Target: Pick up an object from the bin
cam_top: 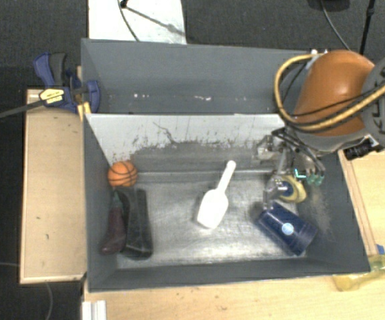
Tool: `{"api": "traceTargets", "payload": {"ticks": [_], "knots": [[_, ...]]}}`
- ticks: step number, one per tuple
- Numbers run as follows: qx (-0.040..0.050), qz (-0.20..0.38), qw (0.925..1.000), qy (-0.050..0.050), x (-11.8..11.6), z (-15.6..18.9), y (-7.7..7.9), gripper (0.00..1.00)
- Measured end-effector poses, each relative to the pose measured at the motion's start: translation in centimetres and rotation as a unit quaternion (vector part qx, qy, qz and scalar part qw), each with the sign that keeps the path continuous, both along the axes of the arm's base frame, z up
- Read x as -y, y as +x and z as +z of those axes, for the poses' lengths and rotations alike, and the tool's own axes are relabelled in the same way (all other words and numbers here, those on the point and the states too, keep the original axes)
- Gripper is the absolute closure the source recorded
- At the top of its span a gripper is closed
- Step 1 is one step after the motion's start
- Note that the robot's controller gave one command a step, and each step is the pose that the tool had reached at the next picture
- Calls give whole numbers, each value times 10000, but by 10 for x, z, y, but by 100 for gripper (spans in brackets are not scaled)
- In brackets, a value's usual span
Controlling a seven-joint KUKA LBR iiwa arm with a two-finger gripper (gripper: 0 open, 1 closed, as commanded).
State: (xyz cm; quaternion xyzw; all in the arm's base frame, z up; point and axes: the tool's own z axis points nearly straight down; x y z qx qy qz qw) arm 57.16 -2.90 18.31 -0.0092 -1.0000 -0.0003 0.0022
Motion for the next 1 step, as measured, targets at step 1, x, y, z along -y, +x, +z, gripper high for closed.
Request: {"api": "traceTargets", "payload": {"ticks": [1], "knots": [[38,3,10000,-3,0,4,2,0]]}}
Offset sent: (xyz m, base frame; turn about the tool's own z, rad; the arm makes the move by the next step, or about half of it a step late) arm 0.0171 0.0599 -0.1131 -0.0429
